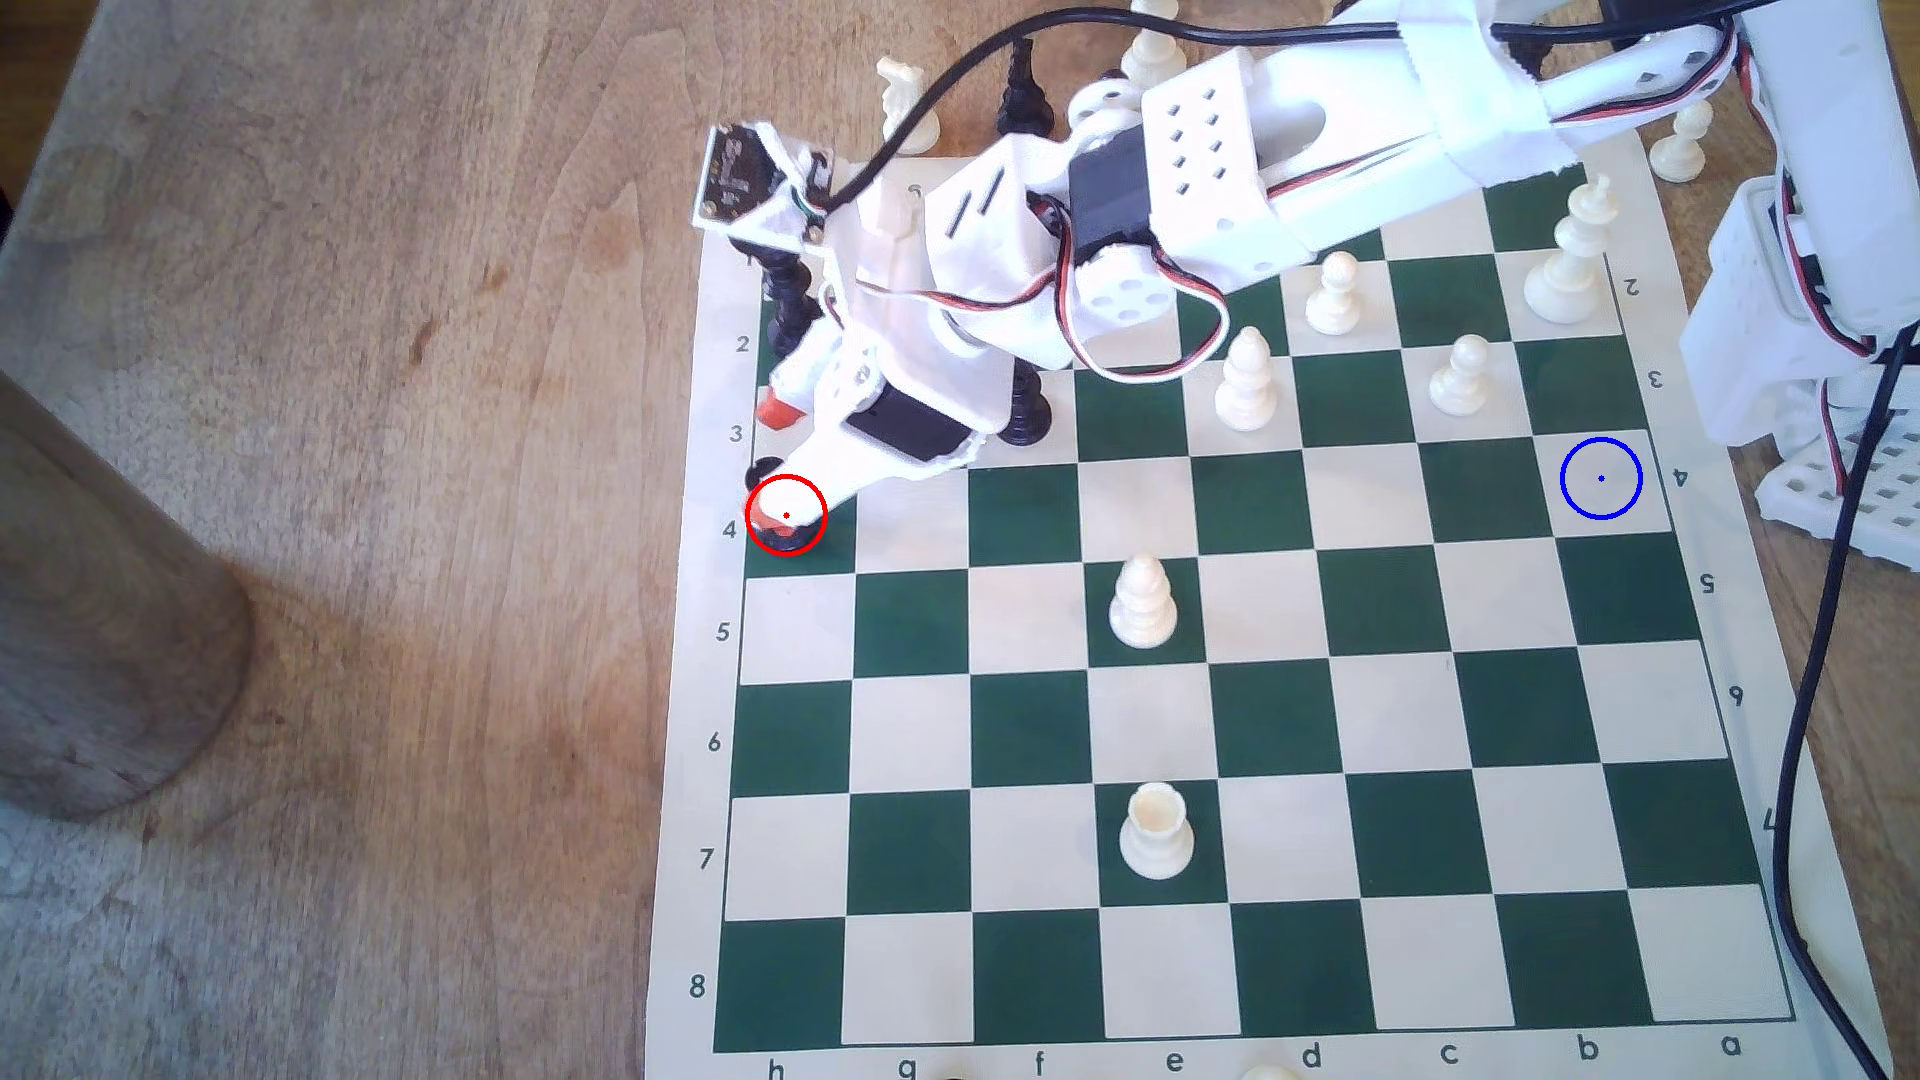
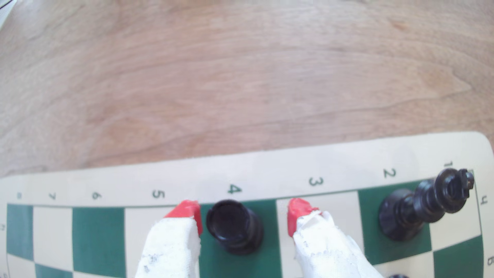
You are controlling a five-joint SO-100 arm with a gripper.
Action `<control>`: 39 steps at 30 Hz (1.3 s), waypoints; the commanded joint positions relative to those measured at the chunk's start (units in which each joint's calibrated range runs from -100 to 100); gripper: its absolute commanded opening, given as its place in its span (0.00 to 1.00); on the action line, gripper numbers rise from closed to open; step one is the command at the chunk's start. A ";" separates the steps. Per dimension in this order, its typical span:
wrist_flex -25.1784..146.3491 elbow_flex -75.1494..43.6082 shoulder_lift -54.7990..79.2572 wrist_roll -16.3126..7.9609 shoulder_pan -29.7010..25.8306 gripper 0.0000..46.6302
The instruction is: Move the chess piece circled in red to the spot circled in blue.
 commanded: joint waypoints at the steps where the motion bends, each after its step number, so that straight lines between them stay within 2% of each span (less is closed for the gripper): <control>1: -1.43 -5.01 -0.44 -0.24 -0.61 0.37; 19: -2.00 -7.27 1.85 -0.54 -1.94 0.30; 20: -2.00 -7.45 1.94 -0.54 -1.94 0.28; 23: -2.17 -7.45 2.11 -0.54 -1.86 0.03; 24: -2.17 -7.36 2.11 -0.54 -1.78 0.00; 31: -2.58 -7.45 1.85 -0.68 -1.86 0.00; 39: 1.27 -9.18 -5.62 -2.64 -0.92 0.00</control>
